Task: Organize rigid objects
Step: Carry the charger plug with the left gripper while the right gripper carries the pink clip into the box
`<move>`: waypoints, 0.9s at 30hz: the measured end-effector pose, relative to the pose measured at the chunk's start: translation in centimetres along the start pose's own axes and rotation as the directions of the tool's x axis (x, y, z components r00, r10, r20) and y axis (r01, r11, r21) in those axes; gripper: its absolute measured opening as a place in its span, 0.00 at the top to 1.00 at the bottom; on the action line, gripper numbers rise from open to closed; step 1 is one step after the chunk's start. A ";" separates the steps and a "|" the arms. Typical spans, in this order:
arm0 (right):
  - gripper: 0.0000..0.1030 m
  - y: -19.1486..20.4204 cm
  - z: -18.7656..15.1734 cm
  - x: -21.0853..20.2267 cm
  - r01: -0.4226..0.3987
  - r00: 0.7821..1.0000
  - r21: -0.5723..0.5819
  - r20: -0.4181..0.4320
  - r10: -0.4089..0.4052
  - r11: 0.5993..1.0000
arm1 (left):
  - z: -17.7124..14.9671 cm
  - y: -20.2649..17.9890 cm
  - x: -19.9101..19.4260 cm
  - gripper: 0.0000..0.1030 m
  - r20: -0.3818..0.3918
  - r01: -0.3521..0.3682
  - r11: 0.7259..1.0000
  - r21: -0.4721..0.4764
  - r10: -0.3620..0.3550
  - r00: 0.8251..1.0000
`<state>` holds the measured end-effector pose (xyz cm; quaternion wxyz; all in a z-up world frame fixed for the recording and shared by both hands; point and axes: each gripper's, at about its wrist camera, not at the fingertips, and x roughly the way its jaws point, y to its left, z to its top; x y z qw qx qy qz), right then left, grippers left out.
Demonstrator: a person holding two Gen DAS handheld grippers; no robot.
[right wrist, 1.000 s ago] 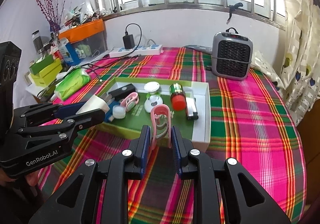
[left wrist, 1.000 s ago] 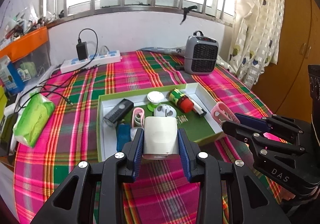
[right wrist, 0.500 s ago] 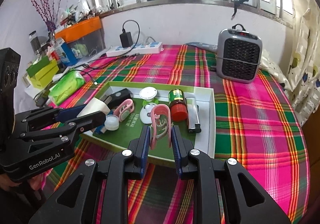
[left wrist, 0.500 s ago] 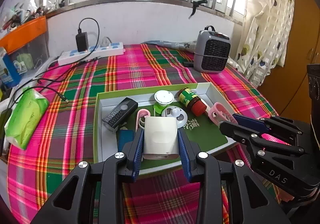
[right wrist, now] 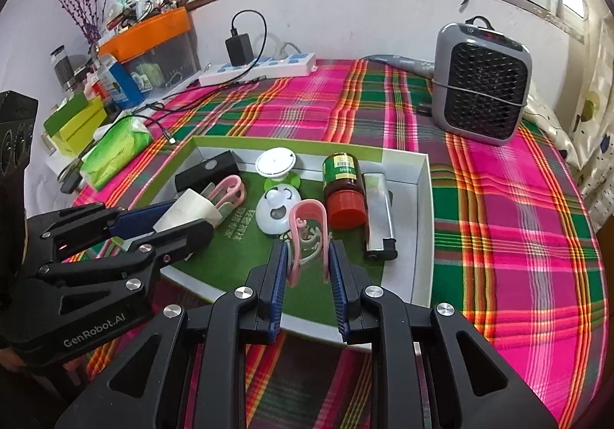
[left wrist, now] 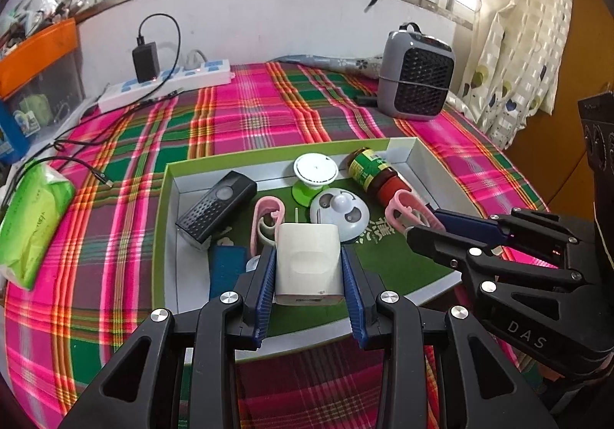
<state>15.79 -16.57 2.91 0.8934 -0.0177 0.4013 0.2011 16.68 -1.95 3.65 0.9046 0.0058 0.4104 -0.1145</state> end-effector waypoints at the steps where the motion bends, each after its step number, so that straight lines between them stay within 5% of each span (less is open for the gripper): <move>1: 0.77 0.0 0.0 0.2 0.001 1.000 -0.003 -0.005 -0.001 1.000 | 0.0 0.0 0.1 0.69 -0.002 -0.001 1.000 0.001 0.001 1.000; 27: 0.77 -0.6 0.1 2.1 0.015 0.998 -0.010 -0.066 -0.015 1.000 | 0.1 -0.3 1.0 0.68 -0.025 -0.007 1.000 0.007 0.007 1.000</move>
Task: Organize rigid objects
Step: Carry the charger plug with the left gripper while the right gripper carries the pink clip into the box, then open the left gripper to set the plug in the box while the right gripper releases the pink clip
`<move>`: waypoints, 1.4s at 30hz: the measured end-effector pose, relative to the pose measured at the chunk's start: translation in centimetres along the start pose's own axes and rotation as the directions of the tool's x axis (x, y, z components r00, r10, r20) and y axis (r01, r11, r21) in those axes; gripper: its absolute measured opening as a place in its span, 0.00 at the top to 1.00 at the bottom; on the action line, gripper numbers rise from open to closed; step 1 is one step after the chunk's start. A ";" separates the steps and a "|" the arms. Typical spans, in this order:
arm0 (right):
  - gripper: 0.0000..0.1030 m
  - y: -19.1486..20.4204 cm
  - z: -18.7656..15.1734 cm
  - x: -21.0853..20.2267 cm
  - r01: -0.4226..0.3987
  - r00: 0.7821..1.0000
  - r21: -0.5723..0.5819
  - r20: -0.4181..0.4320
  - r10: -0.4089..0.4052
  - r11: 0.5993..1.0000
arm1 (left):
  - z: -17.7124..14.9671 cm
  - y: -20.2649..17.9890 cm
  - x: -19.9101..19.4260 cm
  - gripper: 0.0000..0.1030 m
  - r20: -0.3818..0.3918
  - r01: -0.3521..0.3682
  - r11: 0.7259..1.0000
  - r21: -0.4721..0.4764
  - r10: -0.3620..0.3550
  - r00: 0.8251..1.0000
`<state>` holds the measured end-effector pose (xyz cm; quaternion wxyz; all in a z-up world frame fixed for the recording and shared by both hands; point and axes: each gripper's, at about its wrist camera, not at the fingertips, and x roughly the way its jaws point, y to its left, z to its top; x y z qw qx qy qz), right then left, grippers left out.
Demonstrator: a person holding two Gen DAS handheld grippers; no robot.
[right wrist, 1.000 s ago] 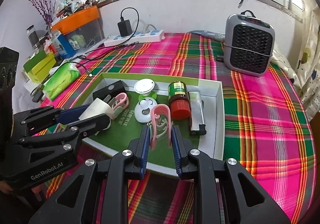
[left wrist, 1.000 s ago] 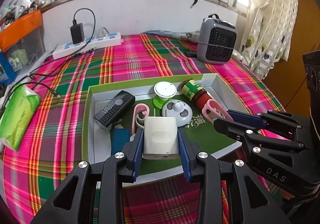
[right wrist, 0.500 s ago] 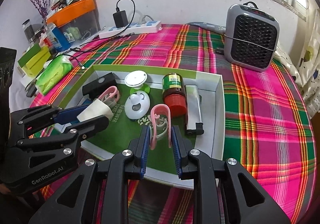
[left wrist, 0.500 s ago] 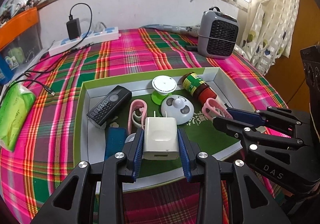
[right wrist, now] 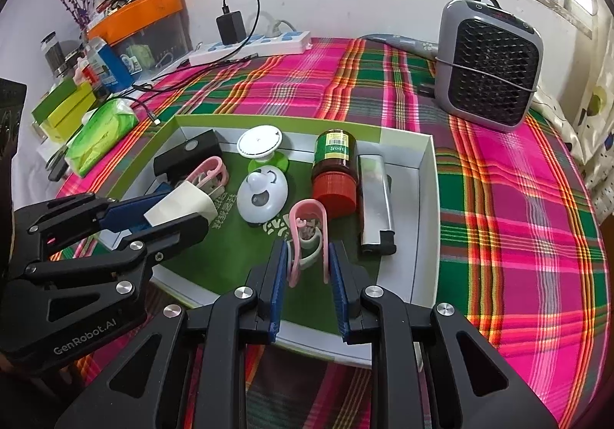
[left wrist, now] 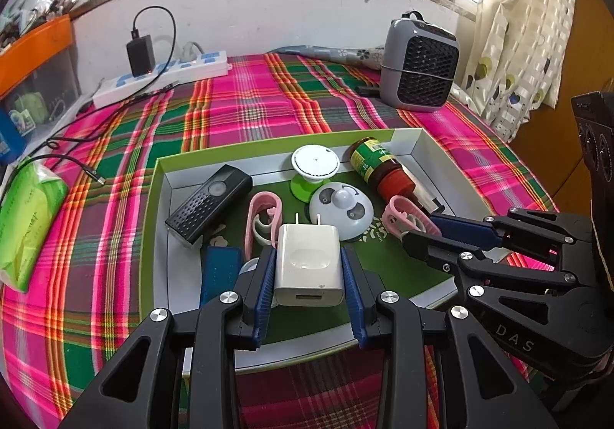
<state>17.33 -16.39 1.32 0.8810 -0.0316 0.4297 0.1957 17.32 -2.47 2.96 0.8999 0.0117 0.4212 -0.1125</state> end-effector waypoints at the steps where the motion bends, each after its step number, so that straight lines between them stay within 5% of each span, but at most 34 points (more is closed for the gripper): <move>1: 0.77 0.0 0.0 0.0 0.000 1.000 0.000 -0.001 0.000 1.000 | 0.0 0.0 0.0 0.68 0.000 -0.001 1.000 0.002 0.001 1.000; 42: 0.77 0.4 -0.3 -0.9 -0.019 1.000 0.018 0.024 0.019 1.000 | -0.3 0.0 -0.9 0.65 0.012 -0.012 1.000 0.003 0.012 1.000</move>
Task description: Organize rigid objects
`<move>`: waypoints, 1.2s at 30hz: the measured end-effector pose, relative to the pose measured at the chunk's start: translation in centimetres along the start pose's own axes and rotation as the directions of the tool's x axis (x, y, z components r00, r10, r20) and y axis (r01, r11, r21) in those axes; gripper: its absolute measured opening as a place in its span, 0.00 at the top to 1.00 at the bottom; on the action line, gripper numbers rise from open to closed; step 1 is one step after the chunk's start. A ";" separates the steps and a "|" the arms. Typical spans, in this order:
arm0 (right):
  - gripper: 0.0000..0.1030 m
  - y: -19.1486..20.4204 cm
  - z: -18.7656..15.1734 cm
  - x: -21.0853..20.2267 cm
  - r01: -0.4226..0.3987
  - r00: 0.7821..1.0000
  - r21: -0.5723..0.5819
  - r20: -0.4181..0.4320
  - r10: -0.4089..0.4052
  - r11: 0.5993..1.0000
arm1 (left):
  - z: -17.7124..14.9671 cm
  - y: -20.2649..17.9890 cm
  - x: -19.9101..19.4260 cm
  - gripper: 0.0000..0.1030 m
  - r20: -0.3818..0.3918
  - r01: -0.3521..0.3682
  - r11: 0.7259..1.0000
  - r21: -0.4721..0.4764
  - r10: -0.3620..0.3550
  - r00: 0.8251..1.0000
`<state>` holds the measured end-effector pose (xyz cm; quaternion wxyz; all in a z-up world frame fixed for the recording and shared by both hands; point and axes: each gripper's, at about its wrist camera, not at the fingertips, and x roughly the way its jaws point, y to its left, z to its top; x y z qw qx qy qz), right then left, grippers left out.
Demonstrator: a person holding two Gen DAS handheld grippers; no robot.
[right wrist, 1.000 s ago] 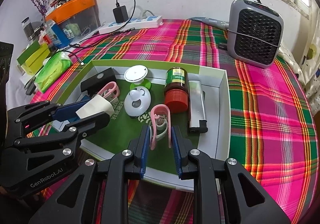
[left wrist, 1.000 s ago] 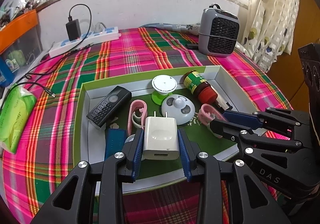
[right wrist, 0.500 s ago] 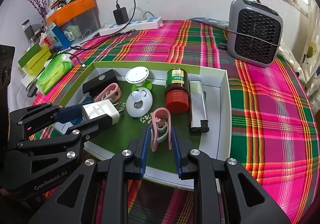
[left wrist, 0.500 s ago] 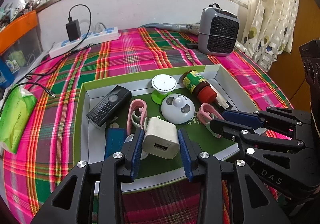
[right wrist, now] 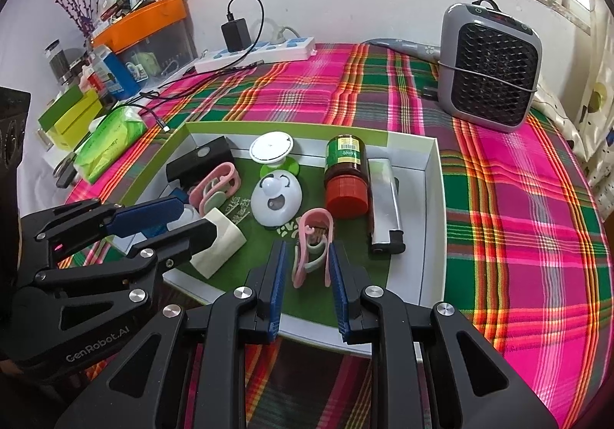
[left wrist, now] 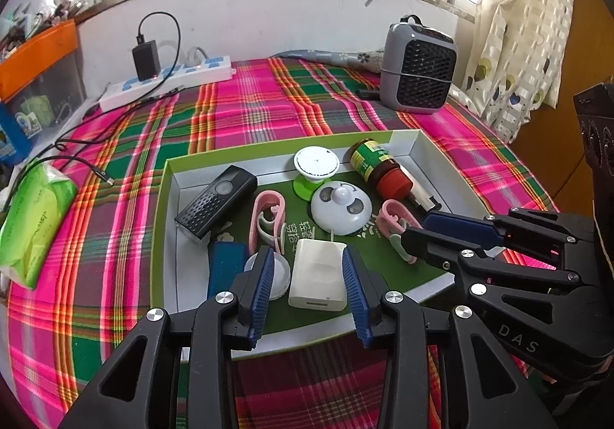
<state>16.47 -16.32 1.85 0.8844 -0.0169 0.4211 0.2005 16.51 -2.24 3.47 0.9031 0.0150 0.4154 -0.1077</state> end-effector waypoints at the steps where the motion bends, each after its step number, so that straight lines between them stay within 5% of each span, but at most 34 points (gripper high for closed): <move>1: 0.77 0.1 0.0 -0.1 0.001 1.000 -0.001 0.002 -0.001 1.000 | -0.1 0.0 -0.2 0.65 0.002 0.000 1.000 0.000 0.000 1.000; 6: 0.69 0.4 -0.1 -0.4 0.009 1.000 -0.003 0.009 -0.009 1.000 | -0.4 0.2 -1.1 0.65 0.017 0.000 1.000 -0.017 0.000 1.000; 22: 0.63 1.8 -1.9 -3.8 0.047 0.995 0.019 0.085 -0.048 0.999 | -3.7 0.5 -5.3 0.65 0.055 -0.071 0.995 -0.063 0.075 0.996; 24: 0.57 1.9 -2.3 -4.4 0.057 0.994 0.029 0.095 -0.059 0.998 | -4.2 0.6 -5.6 0.65 0.043 -0.067 0.995 -0.076 0.070 0.997; 36: 0.56 2.2 -5.8 -5.3 0.125 0.990 0.064 0.057 -0.129 0.990 | -7.9 1.5 -5.8 0.65 -0.016 -0.134 0.984 -0.116 0.133 0.991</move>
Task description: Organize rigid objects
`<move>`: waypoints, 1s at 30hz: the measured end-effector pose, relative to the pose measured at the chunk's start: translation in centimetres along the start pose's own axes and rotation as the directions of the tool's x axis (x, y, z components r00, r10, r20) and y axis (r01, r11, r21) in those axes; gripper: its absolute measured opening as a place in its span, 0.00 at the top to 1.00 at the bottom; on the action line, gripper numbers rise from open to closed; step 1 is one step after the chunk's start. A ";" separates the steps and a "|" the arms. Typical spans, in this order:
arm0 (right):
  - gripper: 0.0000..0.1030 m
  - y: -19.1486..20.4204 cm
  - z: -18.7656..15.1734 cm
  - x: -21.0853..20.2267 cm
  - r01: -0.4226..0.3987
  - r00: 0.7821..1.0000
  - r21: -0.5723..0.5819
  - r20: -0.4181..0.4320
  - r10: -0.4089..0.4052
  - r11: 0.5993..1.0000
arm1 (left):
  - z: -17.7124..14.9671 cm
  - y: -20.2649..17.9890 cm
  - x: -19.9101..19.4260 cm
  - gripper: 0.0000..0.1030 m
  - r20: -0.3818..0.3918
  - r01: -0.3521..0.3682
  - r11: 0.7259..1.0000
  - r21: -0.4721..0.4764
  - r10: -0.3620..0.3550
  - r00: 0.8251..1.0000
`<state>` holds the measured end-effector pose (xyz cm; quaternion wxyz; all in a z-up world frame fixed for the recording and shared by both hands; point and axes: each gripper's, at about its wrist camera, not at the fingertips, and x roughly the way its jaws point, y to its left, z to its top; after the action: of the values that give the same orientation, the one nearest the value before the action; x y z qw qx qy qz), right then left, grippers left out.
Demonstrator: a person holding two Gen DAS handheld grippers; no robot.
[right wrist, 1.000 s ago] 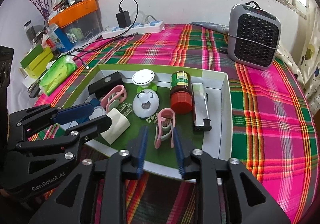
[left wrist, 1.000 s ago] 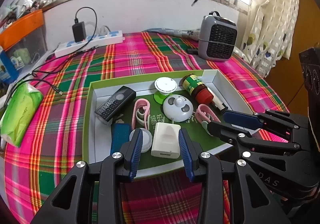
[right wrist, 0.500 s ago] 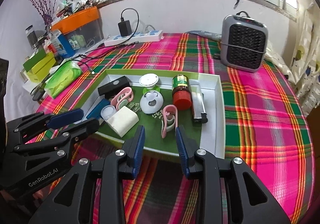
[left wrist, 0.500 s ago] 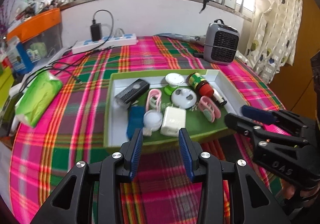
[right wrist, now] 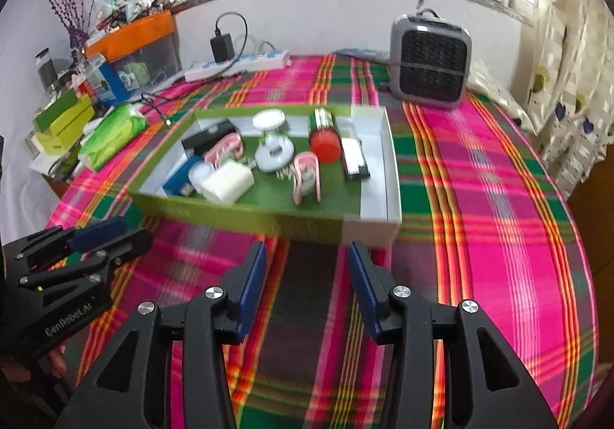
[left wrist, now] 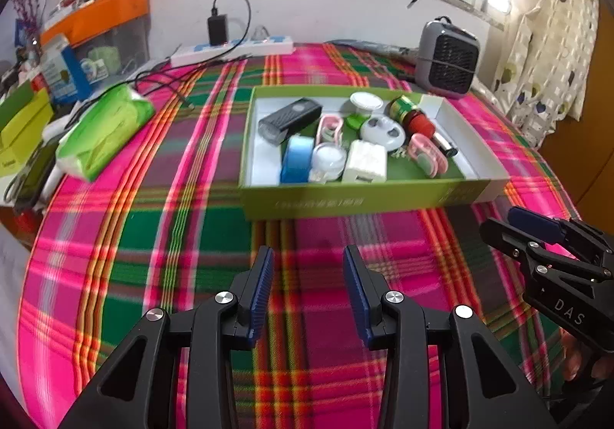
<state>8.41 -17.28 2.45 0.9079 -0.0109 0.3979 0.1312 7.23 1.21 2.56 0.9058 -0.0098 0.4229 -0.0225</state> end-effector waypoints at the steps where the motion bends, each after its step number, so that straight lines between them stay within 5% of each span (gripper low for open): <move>1: 0.56 0.0 -0.3 0.1 0.006 1.000 0.001 -0.009 -0.006 1.000 | -0.2 0.1 -0.1 0.65 0.004 -0.006 1.000 0.001 0.006 1.000; 23: 0.55 -1.7 -2.7 0.9 0.078 0.994 0.020 -0.073 -0.077 0.997 | -2.0 -0.7 0.5 0.64 -0.037 -0.051 0.998 0.034 0.052 0.998; 30: 0.47 -1.2 -2.9 1.0 0.084 0.994 -0.011 -0.069 -0.084 0.996 | -1.9 -0.7 0.5 0.63 -0.035 -0.057 0.998 0.035 0.058 0.998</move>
<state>7.29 -18.60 -0.30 0.8982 -0.0358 0.4280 0.0939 6.08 0.51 0.96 0.8983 0.0184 0.4389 -0.0037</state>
